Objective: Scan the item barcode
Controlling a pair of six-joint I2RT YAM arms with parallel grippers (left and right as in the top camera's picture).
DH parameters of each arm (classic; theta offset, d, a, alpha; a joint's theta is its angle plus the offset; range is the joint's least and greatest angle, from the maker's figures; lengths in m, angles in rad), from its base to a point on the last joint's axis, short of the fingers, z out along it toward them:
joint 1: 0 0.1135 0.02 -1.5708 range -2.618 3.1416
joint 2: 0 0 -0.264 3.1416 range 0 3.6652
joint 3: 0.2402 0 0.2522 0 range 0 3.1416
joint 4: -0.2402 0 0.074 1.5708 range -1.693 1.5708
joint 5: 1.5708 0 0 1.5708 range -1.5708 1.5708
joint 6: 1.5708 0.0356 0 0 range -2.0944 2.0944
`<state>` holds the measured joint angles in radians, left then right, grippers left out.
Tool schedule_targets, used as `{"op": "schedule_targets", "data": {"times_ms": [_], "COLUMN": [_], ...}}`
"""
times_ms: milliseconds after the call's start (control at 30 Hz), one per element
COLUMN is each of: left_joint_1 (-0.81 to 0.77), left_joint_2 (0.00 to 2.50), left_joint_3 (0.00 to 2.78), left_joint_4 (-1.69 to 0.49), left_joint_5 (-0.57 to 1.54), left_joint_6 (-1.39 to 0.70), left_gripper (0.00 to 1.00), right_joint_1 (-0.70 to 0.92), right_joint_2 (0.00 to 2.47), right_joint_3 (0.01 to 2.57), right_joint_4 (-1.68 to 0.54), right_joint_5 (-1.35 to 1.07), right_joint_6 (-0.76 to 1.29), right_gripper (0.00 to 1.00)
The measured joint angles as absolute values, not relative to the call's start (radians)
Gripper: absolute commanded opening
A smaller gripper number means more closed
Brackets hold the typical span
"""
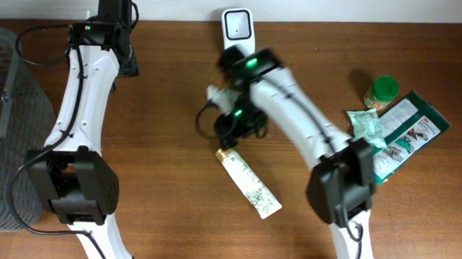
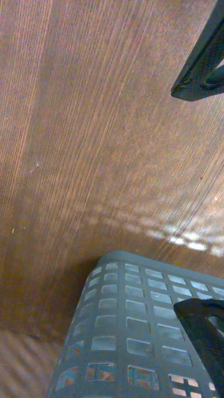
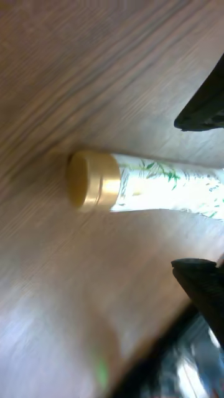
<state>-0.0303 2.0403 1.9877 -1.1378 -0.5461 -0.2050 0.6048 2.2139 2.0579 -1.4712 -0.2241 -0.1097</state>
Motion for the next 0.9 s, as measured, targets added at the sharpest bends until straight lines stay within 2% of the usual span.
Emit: {"op": "schedule_targets", "data": {"times_ms": [100, 267, 333, 367, 433, 467, 600, 700, 733, 767, 800, 833, 900], "left_joint_1": [-0.03, -0.03, -0.03, -0.03, -0.03, -0.03, -0.03, -0.03, -0.03, -0.03, -0.03, -0.03, -0.03], "left_joint_2": [2.04, 2.04, 2.04, 2.04, 2.04, 2.04, 2.04, 2.04, 2.04, 2.04, 2.04, 2.04, 2.04], "left_joint_3": [1.988, 1.988, 1.988, 1.988, 1.988, 1.988, 1.988, 1.988, 1.988, 1.988, 1.988, 1.988, 1.988], "left_joint_4": [-1.138, -1.138, -1.138, -1.138, -1.138, -1.138, -1.138, -1.138, -1.138, -1.138, -1.138, -1.138, -1.138], "left_joint_5": [-0.546, -0.546, -0.546, -0.546, -0.546, -0.546, -0.546, -0.546, -0.546, -0.546, -0.546, -0.546, -0.546], "left_joint_6": [-0.205, -0.205, -0.205, -0.205, -0.205, -0.205, -0.205, -0.205, -0.205, -0.205, -0.205, -0.205, -0.205], "left_gripper": [0.99, 0.99, 0.99, 0.99, 0.99, 0.99, 0.99, 0.99, 0.99, 0.99, 0.99, 0.99, 0.99], "right_joint_1": [0.717, 0.753, 0.756, 0.756, 0.756, 0.755, 0.745, 0.694, 0.677, 0.659, 0.636, 0.624, 0.602], "right_joint_2": [2.275, 2.381, 2.395, 2.397, 2.408, 2.408, 2.408, 2.409, 2.409, 2.409, 2.41, 2.41, 2.41], "right_joint_3": [2.058, 2.057, 2.032, 2.012, 2.003, 2.001, 2.007, 2.059, 2.077, 2.086, 2.098, 2.104, 2.106], "right_joint_4": [-1.462, -1.439, -1.402, -1.386, -1.381, -1.375, -1.359, -1.276, -1.253, -1.211, -1.111, -1.085, -1.034], "right_joint_5": [-0.058, 0.008, 0.027, 0.034, 0.04, 0.045, 0.045, 0.046, 0.046, 0.049, 0.053, 0.054, 0.057], "right_joint_6": [-0.025, 0.004, 0.006, 0.006, 0.011, 0.007, 0.002, -0.021, -0.03, -0.041, -0.056, -0.073, -0.094], "right_gripper": [0.66, 0.73, 0.72, 0.65, 0.41, 0.34, 0.25, 0.25, 0.28, 0.42, 0.75, 0.87, 0.99]}}
